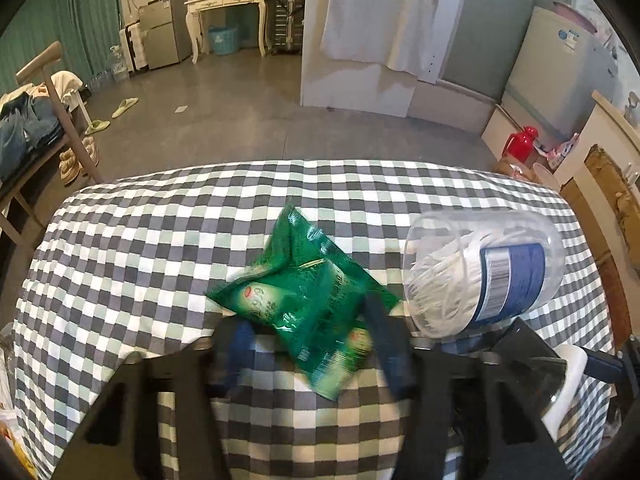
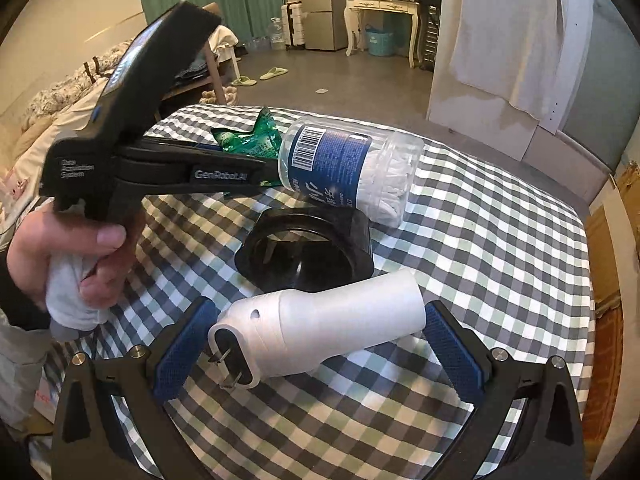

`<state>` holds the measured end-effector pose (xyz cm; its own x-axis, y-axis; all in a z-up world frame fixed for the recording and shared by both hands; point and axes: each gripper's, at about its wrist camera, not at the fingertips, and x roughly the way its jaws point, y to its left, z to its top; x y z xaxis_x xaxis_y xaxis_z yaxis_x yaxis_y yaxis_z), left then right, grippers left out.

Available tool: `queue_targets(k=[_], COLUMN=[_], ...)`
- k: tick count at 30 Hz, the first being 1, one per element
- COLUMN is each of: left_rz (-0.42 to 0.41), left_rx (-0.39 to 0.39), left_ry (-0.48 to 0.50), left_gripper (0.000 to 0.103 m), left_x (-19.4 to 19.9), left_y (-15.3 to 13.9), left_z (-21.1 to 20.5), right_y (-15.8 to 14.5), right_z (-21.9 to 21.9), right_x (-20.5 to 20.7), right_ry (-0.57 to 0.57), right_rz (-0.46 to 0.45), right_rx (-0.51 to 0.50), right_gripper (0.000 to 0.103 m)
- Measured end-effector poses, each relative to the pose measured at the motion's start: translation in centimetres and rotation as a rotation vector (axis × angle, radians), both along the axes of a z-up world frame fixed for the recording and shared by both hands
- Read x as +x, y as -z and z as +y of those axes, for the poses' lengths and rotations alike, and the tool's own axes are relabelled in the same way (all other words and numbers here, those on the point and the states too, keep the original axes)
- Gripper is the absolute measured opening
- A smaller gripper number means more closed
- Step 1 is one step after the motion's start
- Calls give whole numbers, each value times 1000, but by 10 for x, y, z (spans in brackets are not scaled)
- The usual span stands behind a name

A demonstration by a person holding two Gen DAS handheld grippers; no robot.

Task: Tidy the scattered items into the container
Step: 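Grasp the green wrapper with the left gripper while the right approaches the white tube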

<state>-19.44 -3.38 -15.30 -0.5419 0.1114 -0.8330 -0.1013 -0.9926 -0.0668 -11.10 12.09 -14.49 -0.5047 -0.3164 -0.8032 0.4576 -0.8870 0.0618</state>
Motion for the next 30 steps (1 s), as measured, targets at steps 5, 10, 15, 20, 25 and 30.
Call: queue_targets(k=[5, 10, 15, 20, 25, 30], left_rz=[12, 26, 42, 62, 83, 101], left_rx=[28, 49, 67, 77, 75, 80], left_ry=[1, 16, 33, 30, 34, 32], left_gripper=[39, 38, 37, 37, 37, 37], left_x=[7, 16, 28, 42, 53, 61], left_y=[-4, -10, -17, -26, -36, -46], left_z=[-10, -11, -14, -29, -30, -31], right_y=[1, 2, 3, 5, 6, 6], right_z=[-2, -4, -4, 1, 5, 11], right_x=[-1, -2, -3, -2, 1, 12], right_ry=[7, 8, 15, -4, -15, -29], right_rz=[9, 24, 21, 27, 29, 32], right_rx=[5, -2, -13, -43, -58, -66], right_gripper=[103, 103, 103, 103, 103, 103])
